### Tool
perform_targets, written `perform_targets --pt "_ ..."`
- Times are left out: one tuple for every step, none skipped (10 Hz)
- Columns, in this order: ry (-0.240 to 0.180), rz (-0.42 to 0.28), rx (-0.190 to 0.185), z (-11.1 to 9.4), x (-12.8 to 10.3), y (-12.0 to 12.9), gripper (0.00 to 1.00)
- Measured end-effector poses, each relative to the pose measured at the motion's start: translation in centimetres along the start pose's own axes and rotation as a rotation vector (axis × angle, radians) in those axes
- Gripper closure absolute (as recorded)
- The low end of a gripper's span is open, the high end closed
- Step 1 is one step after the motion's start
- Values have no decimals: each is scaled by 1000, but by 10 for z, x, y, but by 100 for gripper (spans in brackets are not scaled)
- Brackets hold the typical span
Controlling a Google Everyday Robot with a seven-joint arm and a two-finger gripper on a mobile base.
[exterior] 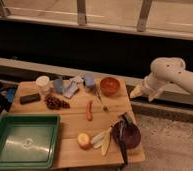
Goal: Stack cups on top of each other
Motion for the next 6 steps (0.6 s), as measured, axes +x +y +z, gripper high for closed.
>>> perform_targets --pt "0 0 0 0 0 0 31" --pt "0 0 0 0 0 0 31" --pt "0 0 0 0 0 0 31" --pt "0 0 0 0 0 0 31" --pt "-1 -1 0 0 0 0 31" --pt "-8 -6 5 -1 0 0 31"
